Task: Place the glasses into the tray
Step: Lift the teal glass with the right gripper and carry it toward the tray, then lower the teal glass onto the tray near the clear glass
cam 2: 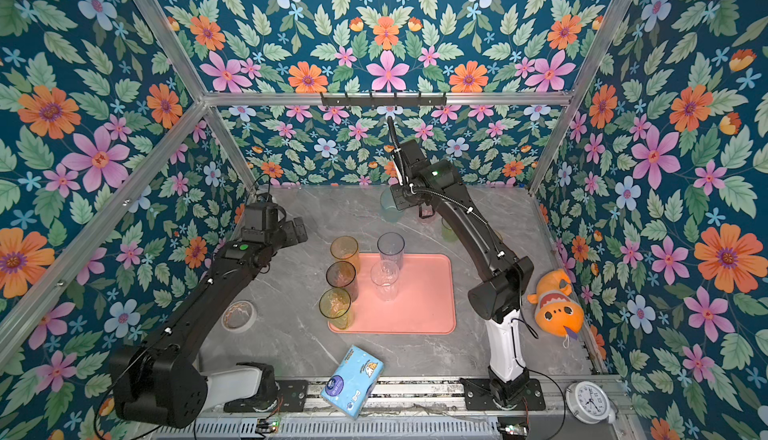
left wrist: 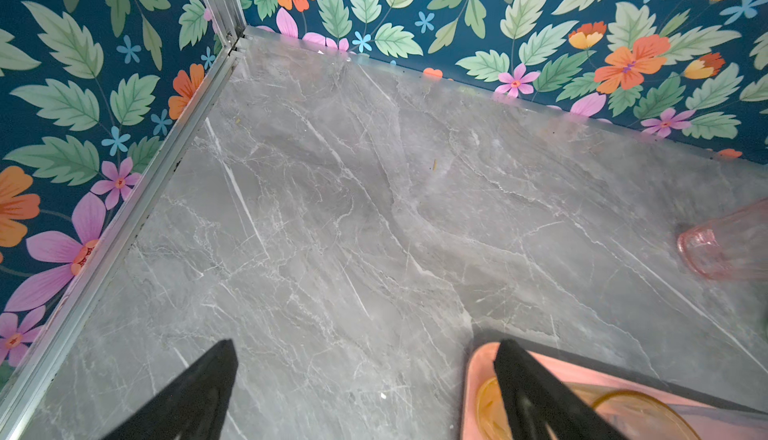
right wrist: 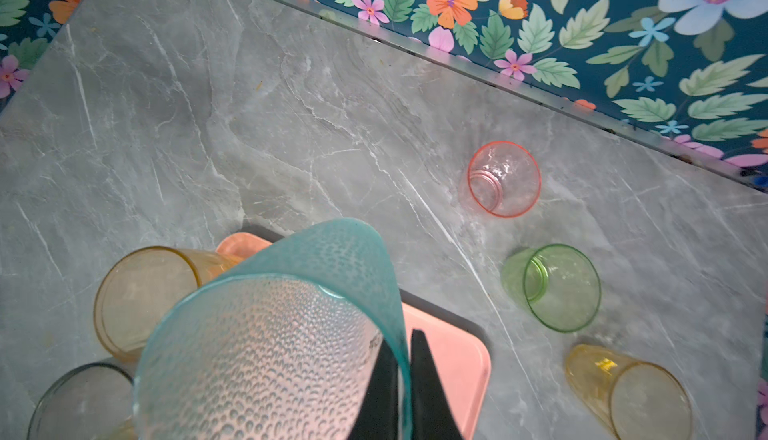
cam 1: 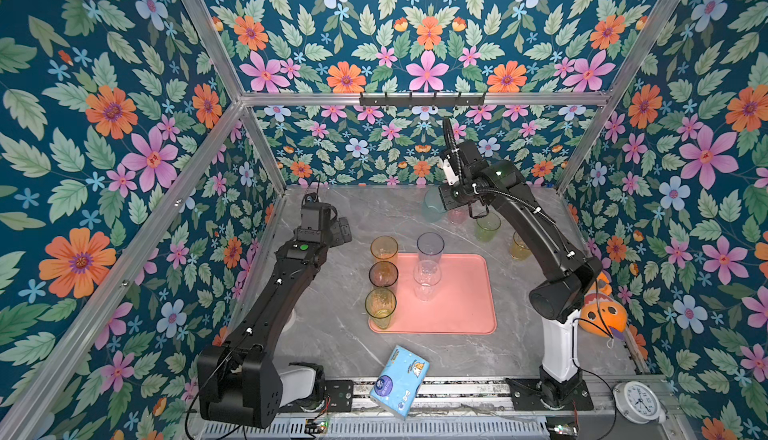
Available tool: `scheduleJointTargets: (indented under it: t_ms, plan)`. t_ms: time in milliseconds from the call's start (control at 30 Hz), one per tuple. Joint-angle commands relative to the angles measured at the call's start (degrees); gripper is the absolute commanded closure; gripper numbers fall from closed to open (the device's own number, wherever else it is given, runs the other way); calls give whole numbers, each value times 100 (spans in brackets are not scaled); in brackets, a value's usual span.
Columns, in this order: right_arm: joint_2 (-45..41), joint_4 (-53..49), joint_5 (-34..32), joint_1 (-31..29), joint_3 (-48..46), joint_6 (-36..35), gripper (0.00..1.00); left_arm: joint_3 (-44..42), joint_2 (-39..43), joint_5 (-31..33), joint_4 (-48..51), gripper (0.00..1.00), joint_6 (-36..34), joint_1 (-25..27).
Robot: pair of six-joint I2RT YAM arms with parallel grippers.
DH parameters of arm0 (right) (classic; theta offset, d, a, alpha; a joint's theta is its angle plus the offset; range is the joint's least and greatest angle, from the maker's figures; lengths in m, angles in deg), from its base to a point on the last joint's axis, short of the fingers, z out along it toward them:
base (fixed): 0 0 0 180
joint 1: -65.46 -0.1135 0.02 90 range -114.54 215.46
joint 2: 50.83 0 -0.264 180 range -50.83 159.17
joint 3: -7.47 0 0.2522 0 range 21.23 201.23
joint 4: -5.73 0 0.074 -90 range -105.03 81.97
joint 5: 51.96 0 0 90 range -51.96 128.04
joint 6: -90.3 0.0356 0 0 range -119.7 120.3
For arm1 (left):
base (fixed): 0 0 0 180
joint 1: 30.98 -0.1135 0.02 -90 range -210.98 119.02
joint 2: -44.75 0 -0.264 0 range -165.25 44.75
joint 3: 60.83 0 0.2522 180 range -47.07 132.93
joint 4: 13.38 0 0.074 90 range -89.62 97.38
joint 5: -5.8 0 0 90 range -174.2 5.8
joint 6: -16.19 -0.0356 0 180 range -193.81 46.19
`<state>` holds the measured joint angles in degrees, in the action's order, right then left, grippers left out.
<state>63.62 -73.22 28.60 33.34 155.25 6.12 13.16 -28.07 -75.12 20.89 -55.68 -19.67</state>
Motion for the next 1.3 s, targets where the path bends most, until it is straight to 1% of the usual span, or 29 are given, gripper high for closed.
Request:
scheduleJointTargets:
  t_ms: [0, 100, 333, 533, 633, 733, 767, 900, 1067, 1267]
  plan:
    - [-457, 7, -296, 103, -501, -29, 100, 58, -52, -47, -159, 0, 59, 3]
    - [-951, 172, -488, 223, -1142, -55, 100, 115, -101, -116, -141, 1, 68, -2]
    - [-1886, 168, -612, 404, -2312, 93, 100, 60, -72, -93, -119, 1, 68, 0]
    - [-2656, -119, -628, 402, -3276, 460, 100, 41, -131, -141, -119, 0, 68, -4]
    - [-3001, -218, -532, 399, -3801, 632, 100, 37, -158, -184, -145, 1, 68, 2]
    - [-3325, -198, -269, 383, -4342, 782, 100, 50, -204, -223, -180, 1, 76, -3]
    - [-3410, -189, -294, 356, -4497, 849, 100, 51, -215, -248, -188, 1, 77, 3]
    - [-3684, -231, -812, -109, -5028, 871, 100, 42, -258, -301, -218, 1, 102, 0]
    - [-3919, -35, -465, -505, -5467, 1143, 100, -18, -255, -318, -223, 1, 127, 0]
    - [-3958, 347, -278, -1017, -5880, 1600, 100, -134, -201, -316, -240, 1, 155, 3]
